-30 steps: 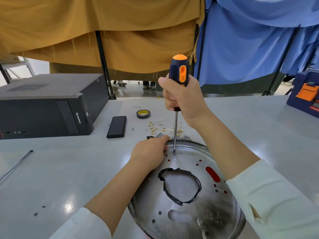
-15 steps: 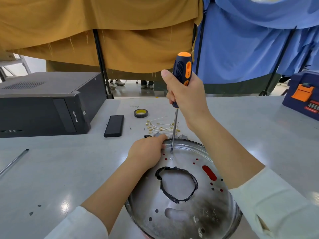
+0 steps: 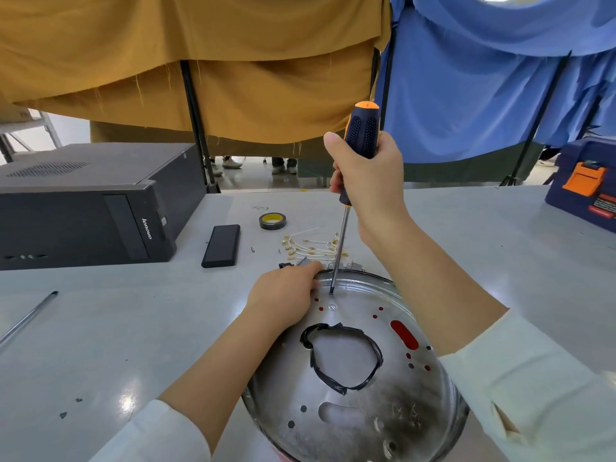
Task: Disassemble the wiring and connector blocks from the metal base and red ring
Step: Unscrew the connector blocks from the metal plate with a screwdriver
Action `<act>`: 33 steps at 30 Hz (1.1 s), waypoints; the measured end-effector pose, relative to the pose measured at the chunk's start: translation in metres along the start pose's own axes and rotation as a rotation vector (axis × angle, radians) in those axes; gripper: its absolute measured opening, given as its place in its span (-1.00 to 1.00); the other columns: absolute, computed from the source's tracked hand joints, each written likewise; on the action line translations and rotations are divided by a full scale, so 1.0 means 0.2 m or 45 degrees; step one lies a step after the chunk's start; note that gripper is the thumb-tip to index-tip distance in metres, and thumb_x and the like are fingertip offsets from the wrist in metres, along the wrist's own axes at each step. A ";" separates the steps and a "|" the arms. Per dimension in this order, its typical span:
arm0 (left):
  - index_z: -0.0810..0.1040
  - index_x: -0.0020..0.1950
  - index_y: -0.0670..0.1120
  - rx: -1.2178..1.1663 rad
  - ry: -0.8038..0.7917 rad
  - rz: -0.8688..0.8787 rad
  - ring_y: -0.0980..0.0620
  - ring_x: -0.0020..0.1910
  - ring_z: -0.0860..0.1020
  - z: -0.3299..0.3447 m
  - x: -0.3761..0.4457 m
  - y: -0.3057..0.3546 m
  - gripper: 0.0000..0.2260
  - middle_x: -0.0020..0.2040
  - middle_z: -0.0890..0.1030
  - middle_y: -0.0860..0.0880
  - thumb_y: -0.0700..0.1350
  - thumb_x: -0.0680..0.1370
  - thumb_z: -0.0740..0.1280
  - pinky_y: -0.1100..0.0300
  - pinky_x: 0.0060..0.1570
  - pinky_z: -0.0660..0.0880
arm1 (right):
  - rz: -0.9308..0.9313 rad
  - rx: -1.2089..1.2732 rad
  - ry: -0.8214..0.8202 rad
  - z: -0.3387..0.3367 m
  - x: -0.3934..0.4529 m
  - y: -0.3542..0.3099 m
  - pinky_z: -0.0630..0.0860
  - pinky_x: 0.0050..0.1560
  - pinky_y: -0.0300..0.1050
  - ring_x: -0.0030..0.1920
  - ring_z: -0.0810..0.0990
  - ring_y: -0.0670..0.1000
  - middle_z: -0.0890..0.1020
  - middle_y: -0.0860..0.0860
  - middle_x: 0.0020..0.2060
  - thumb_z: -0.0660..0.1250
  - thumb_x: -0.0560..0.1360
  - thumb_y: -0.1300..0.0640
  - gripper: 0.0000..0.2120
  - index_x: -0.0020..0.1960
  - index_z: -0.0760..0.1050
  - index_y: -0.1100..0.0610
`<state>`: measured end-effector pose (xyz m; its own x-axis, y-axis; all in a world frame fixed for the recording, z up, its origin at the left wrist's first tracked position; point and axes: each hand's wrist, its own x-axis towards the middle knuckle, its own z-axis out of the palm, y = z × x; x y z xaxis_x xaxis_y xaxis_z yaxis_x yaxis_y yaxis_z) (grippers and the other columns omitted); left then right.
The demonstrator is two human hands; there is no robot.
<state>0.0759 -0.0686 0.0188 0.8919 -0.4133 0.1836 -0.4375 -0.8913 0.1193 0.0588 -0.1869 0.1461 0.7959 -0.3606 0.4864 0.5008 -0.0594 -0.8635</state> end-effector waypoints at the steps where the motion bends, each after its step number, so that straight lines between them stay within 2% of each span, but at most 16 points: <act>1: 0.32 0.16 0.09 0.006 0.006 -0.001 -0.14 -0.10 0.52 0.00 0.00 0.00 -0.85 0.00 0.58 -0.07 -0.09 0.63 0.05 0.12 -0.26 0.30 | -0.020 0.007 0.011 0.02 -0.02 0.00 0.38 -0.42 -0.17 -0.44 0.38 0.00 0.41 0.04 -0.36 0.39 0.46 0.12 -0.77 -0.22 0.33 0.06; 3: 0.32 0.15 0.09 0.012 0.013 -0.005 -0.13 -0.15 0.50 0.00 0.00 0.00 -0.85 -0.01 0.58 -0.08 -0.09 0.62 0.06 0.12 -0.28 0.29 | -0.047 0.083 -0.122 0.03 -0.05 0.02 0.30 -0.45 -0.16 -0.45 0.29 0.00 0.34 0.03 -0.42 0.36 0.48 0.18 -0.73 -0.29 0.30 0.08; 6: 0.33 0.17 0.08 0.008 0.003 -0.011 -0.13 -0.14 0.51 0.00 0.00 0.00 -0.83 0.00 0.58 -0.07 -0.09 0.62 0.06 0.13 -0.27 0.30 | 0.072 0.331 -0.552 0.00 -0.02 0.00 0.21 -0.54 -0.27 -0.54 0.18 -0.07 0.28 -0.07 -0.53 0.30 0.51 0.29 -0.69 -0.32 0.27 0.08; 8: 0.34 0.18 0.08 0.007 -0.001 -0.015 -0.13 -0.10 0.53 0.00 0.00 0.00 -0.82 0.01 0.58 -0.07 -0.10 0.62 0.06 0.13 -0.26 0.31 | 0.146 0.390 -0.627 -0.02 0.00 0.00 0.19 -0.54 -0.28 -0.54 0.16 -0.09 0.27 -0.08 -0.53 0.29 0.52 0.29 -0.69 -0.32 0.28 0.07; 10: 0.33 0.17 0.08 0.008 0.004 -0.008 -0.13 -0.10 0.52 0.00 0.01 0.00 -0.83 0.00 0.58 -0.07 -0.10 0.62 0.05 0.12 -0.26 0.30 | 0.128 0.326 -0.501 -0.02 0.01 0.01 0.25 -0.53 -0.25 -0.55 0.21 -0.08 0.29 -0.05 -0.52 0.30 0.52 0.27 -0.72 -0.29 0.30 0.08; 14: 0.33 0.17 0.08 -0.005 0.004 0.004 -0.13 -0.10 0.52 0.00 0.00 0.00 -0.84 0.02 0.58 -0.07 -0.09 0.62 0.06 0.12 -0.26 0.30 | 0.038 0.061 -0.007 -0.02 -0.02 0.04 0.44 -0.44 -0.18 -0.51 0.36 -0.04 0.40 -0.03 -0.48 0.37 0.48 0.17 -0.78 -0.26 0.35 0.09; 16: 0.33 0.15 0.09 -0.020 0.012 0.004 -0.13 -0.12 0.51 0.01 0.00 -0.01 -0.84 0.00 0.58 -0.07 -0.11 0.61 0.07 0.13 -0.27 0.29 | 0.063 0.114 0.072 0.00 -0.04 0.05 0.42 -0.49 -0.21 -0.52 0.35 -0.06 0.40 -0.02 -0.47 0.38 0.45 0.15 -0.78 -0.28 0.36 0.06; 17: 0.33 0.14 0.09 -0.024 0.019 0.002 -0.12 -0.13 0.51 0.01 0.00 -0.01 -0.84 -0.01 0.58 -0.06 -0.11 0.61 0.08 0.13 -0.28 0.29 | 0.087 0.139 0.042 0.01 -0.04 0.04 0.37 -0.53 -0.23 -0.54 0.32 -0.07 0.38 -0.03 -0.49 0.37 0.44 0.18 -0.76 -0.30 0.35 0.06; 19: 0.34 0.14 0.09 -0.029 0.023 -0.006 -0.12 -0.13 0.52 0.01 0.00 -0.01 -0.83 -0.02 0.59 -0.04 -0.13 0.60 0.09 0.14 -0.29 0.28 | 0.134 0.183 -0.206 0.02 -0.02 0.03 0.26 -0.57 -0.25 -0.57 0.24 -0.07 0.31 -0.06 -0.55 0.33 0.44 0.27 -0.72 -0.35 0.30 0.07; 22: 0.34 0.17 0.10 -0.035 0.013 -0.020 -0.12 -0.10 0.53 0.01 0.00 0.00 -0.81 -0.01 0.58 -0.04 -0.12 0.60 0.08 0.14 -0.28 0.28 | 0.208 0.289 -0.761 0.00 0.01 0.01 0.17 -0.53 -0.28 -0.56 0.12 -0.05 0.20 -0.05 -0.55 0.27 0.51 0.29 -0.63 -0.39 0.22 0.06; 23: 0.34 0.18 0.10 -0.033 0.007 -0.021 -0.13 -0.10 0.53 0.01 0.00 0.00 -0.81 0.00 0.58 -0.05 -0.11 0.61 0.08 0.13 -0.27 0.29 | 0.229 0.318 -0.826 -0.01 0.02 0.02 0.17 -0.53 -0.28 -0.55 0.11 -0.05 0.20 -0.05 -0.54 0.26 0.52 0.27 -0.62 -0.40 0.22 0.05; 25: 0.34 0.20 0.10 -0.034 0.003 -0.019 -0.13 -0.09 0.53 0.00 0.00 0.00 -0.80 0.00 0.58 -0.06 -0.10 0.62 0.07 0.13 -0.26 0.30 | 0.211 0.307 -0.762 -0.02 0.02 0.02 0.23 -0.52 -0.25 -0.56 0.15 -0.05 0.25 -0.03 -0.54 0.27 0.54 0.25 -0.64 -0.39 0.28 0.07; 29: 0.34 0.20 0.09 -0.032 0.014 -0.005 -0.13 -0.10 0.52 0.00 0.00 0.00 -0.81 0.01 0.58 -0.06 -0.10 0.62 0.06 0.15 -0.27 0.28 | 0.054 0.041 -0.274 -0.01 0.00 0.01 0.49 -0.43 -0.16 -0.57 0.36 -0.07 0.42 0.01 -0.48 0.37 0.50 0.20 -0.81 -0.23 0.39 0.16; 31: 0.33 0.20 0.09 -0.032 0.017 -0.010 -0.11 -0.12 0.52 0.00 0.00 0.00 -0.81 0.01 0.58 -0.05 -0.12 0.62 0.08 0.15 -0.28 0.28 | 0.052 0.090 -0.059 0.00 0.00 0.00 0.46 -0.47 -0.21 -0.55 0.36 -0.08 0.41 0.00 -0.47 0.39 0.47 0.19 -0.82 -0.23 0.39 0.13; 33: 0.33 0.21 0.09 -0.021 0.014 -0.016 -0.10 -0.15 0.50 0.00 0.00 0.00 -0.79 0.01 0.58 -0.04 -0.13 0.61 0.08 0.15 -0.28 0.28 | 0.081 0.199 -0.059 0.01 0.00 -0.01 0.34 -0.53 -0.23 -0.54 0.28 -0.08 0.35 -0.03 -0.49 0.37 0.46 0.21 -0.78 -0.27 0.35 0.09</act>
<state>0.0752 -0.0692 0.0195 0.8961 -0.4000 0.1924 -0.4282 -0.8931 0.1380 0.0579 -0.1847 0.1471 0.8408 -0.3157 0.4398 0.4926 0.1088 -0.8634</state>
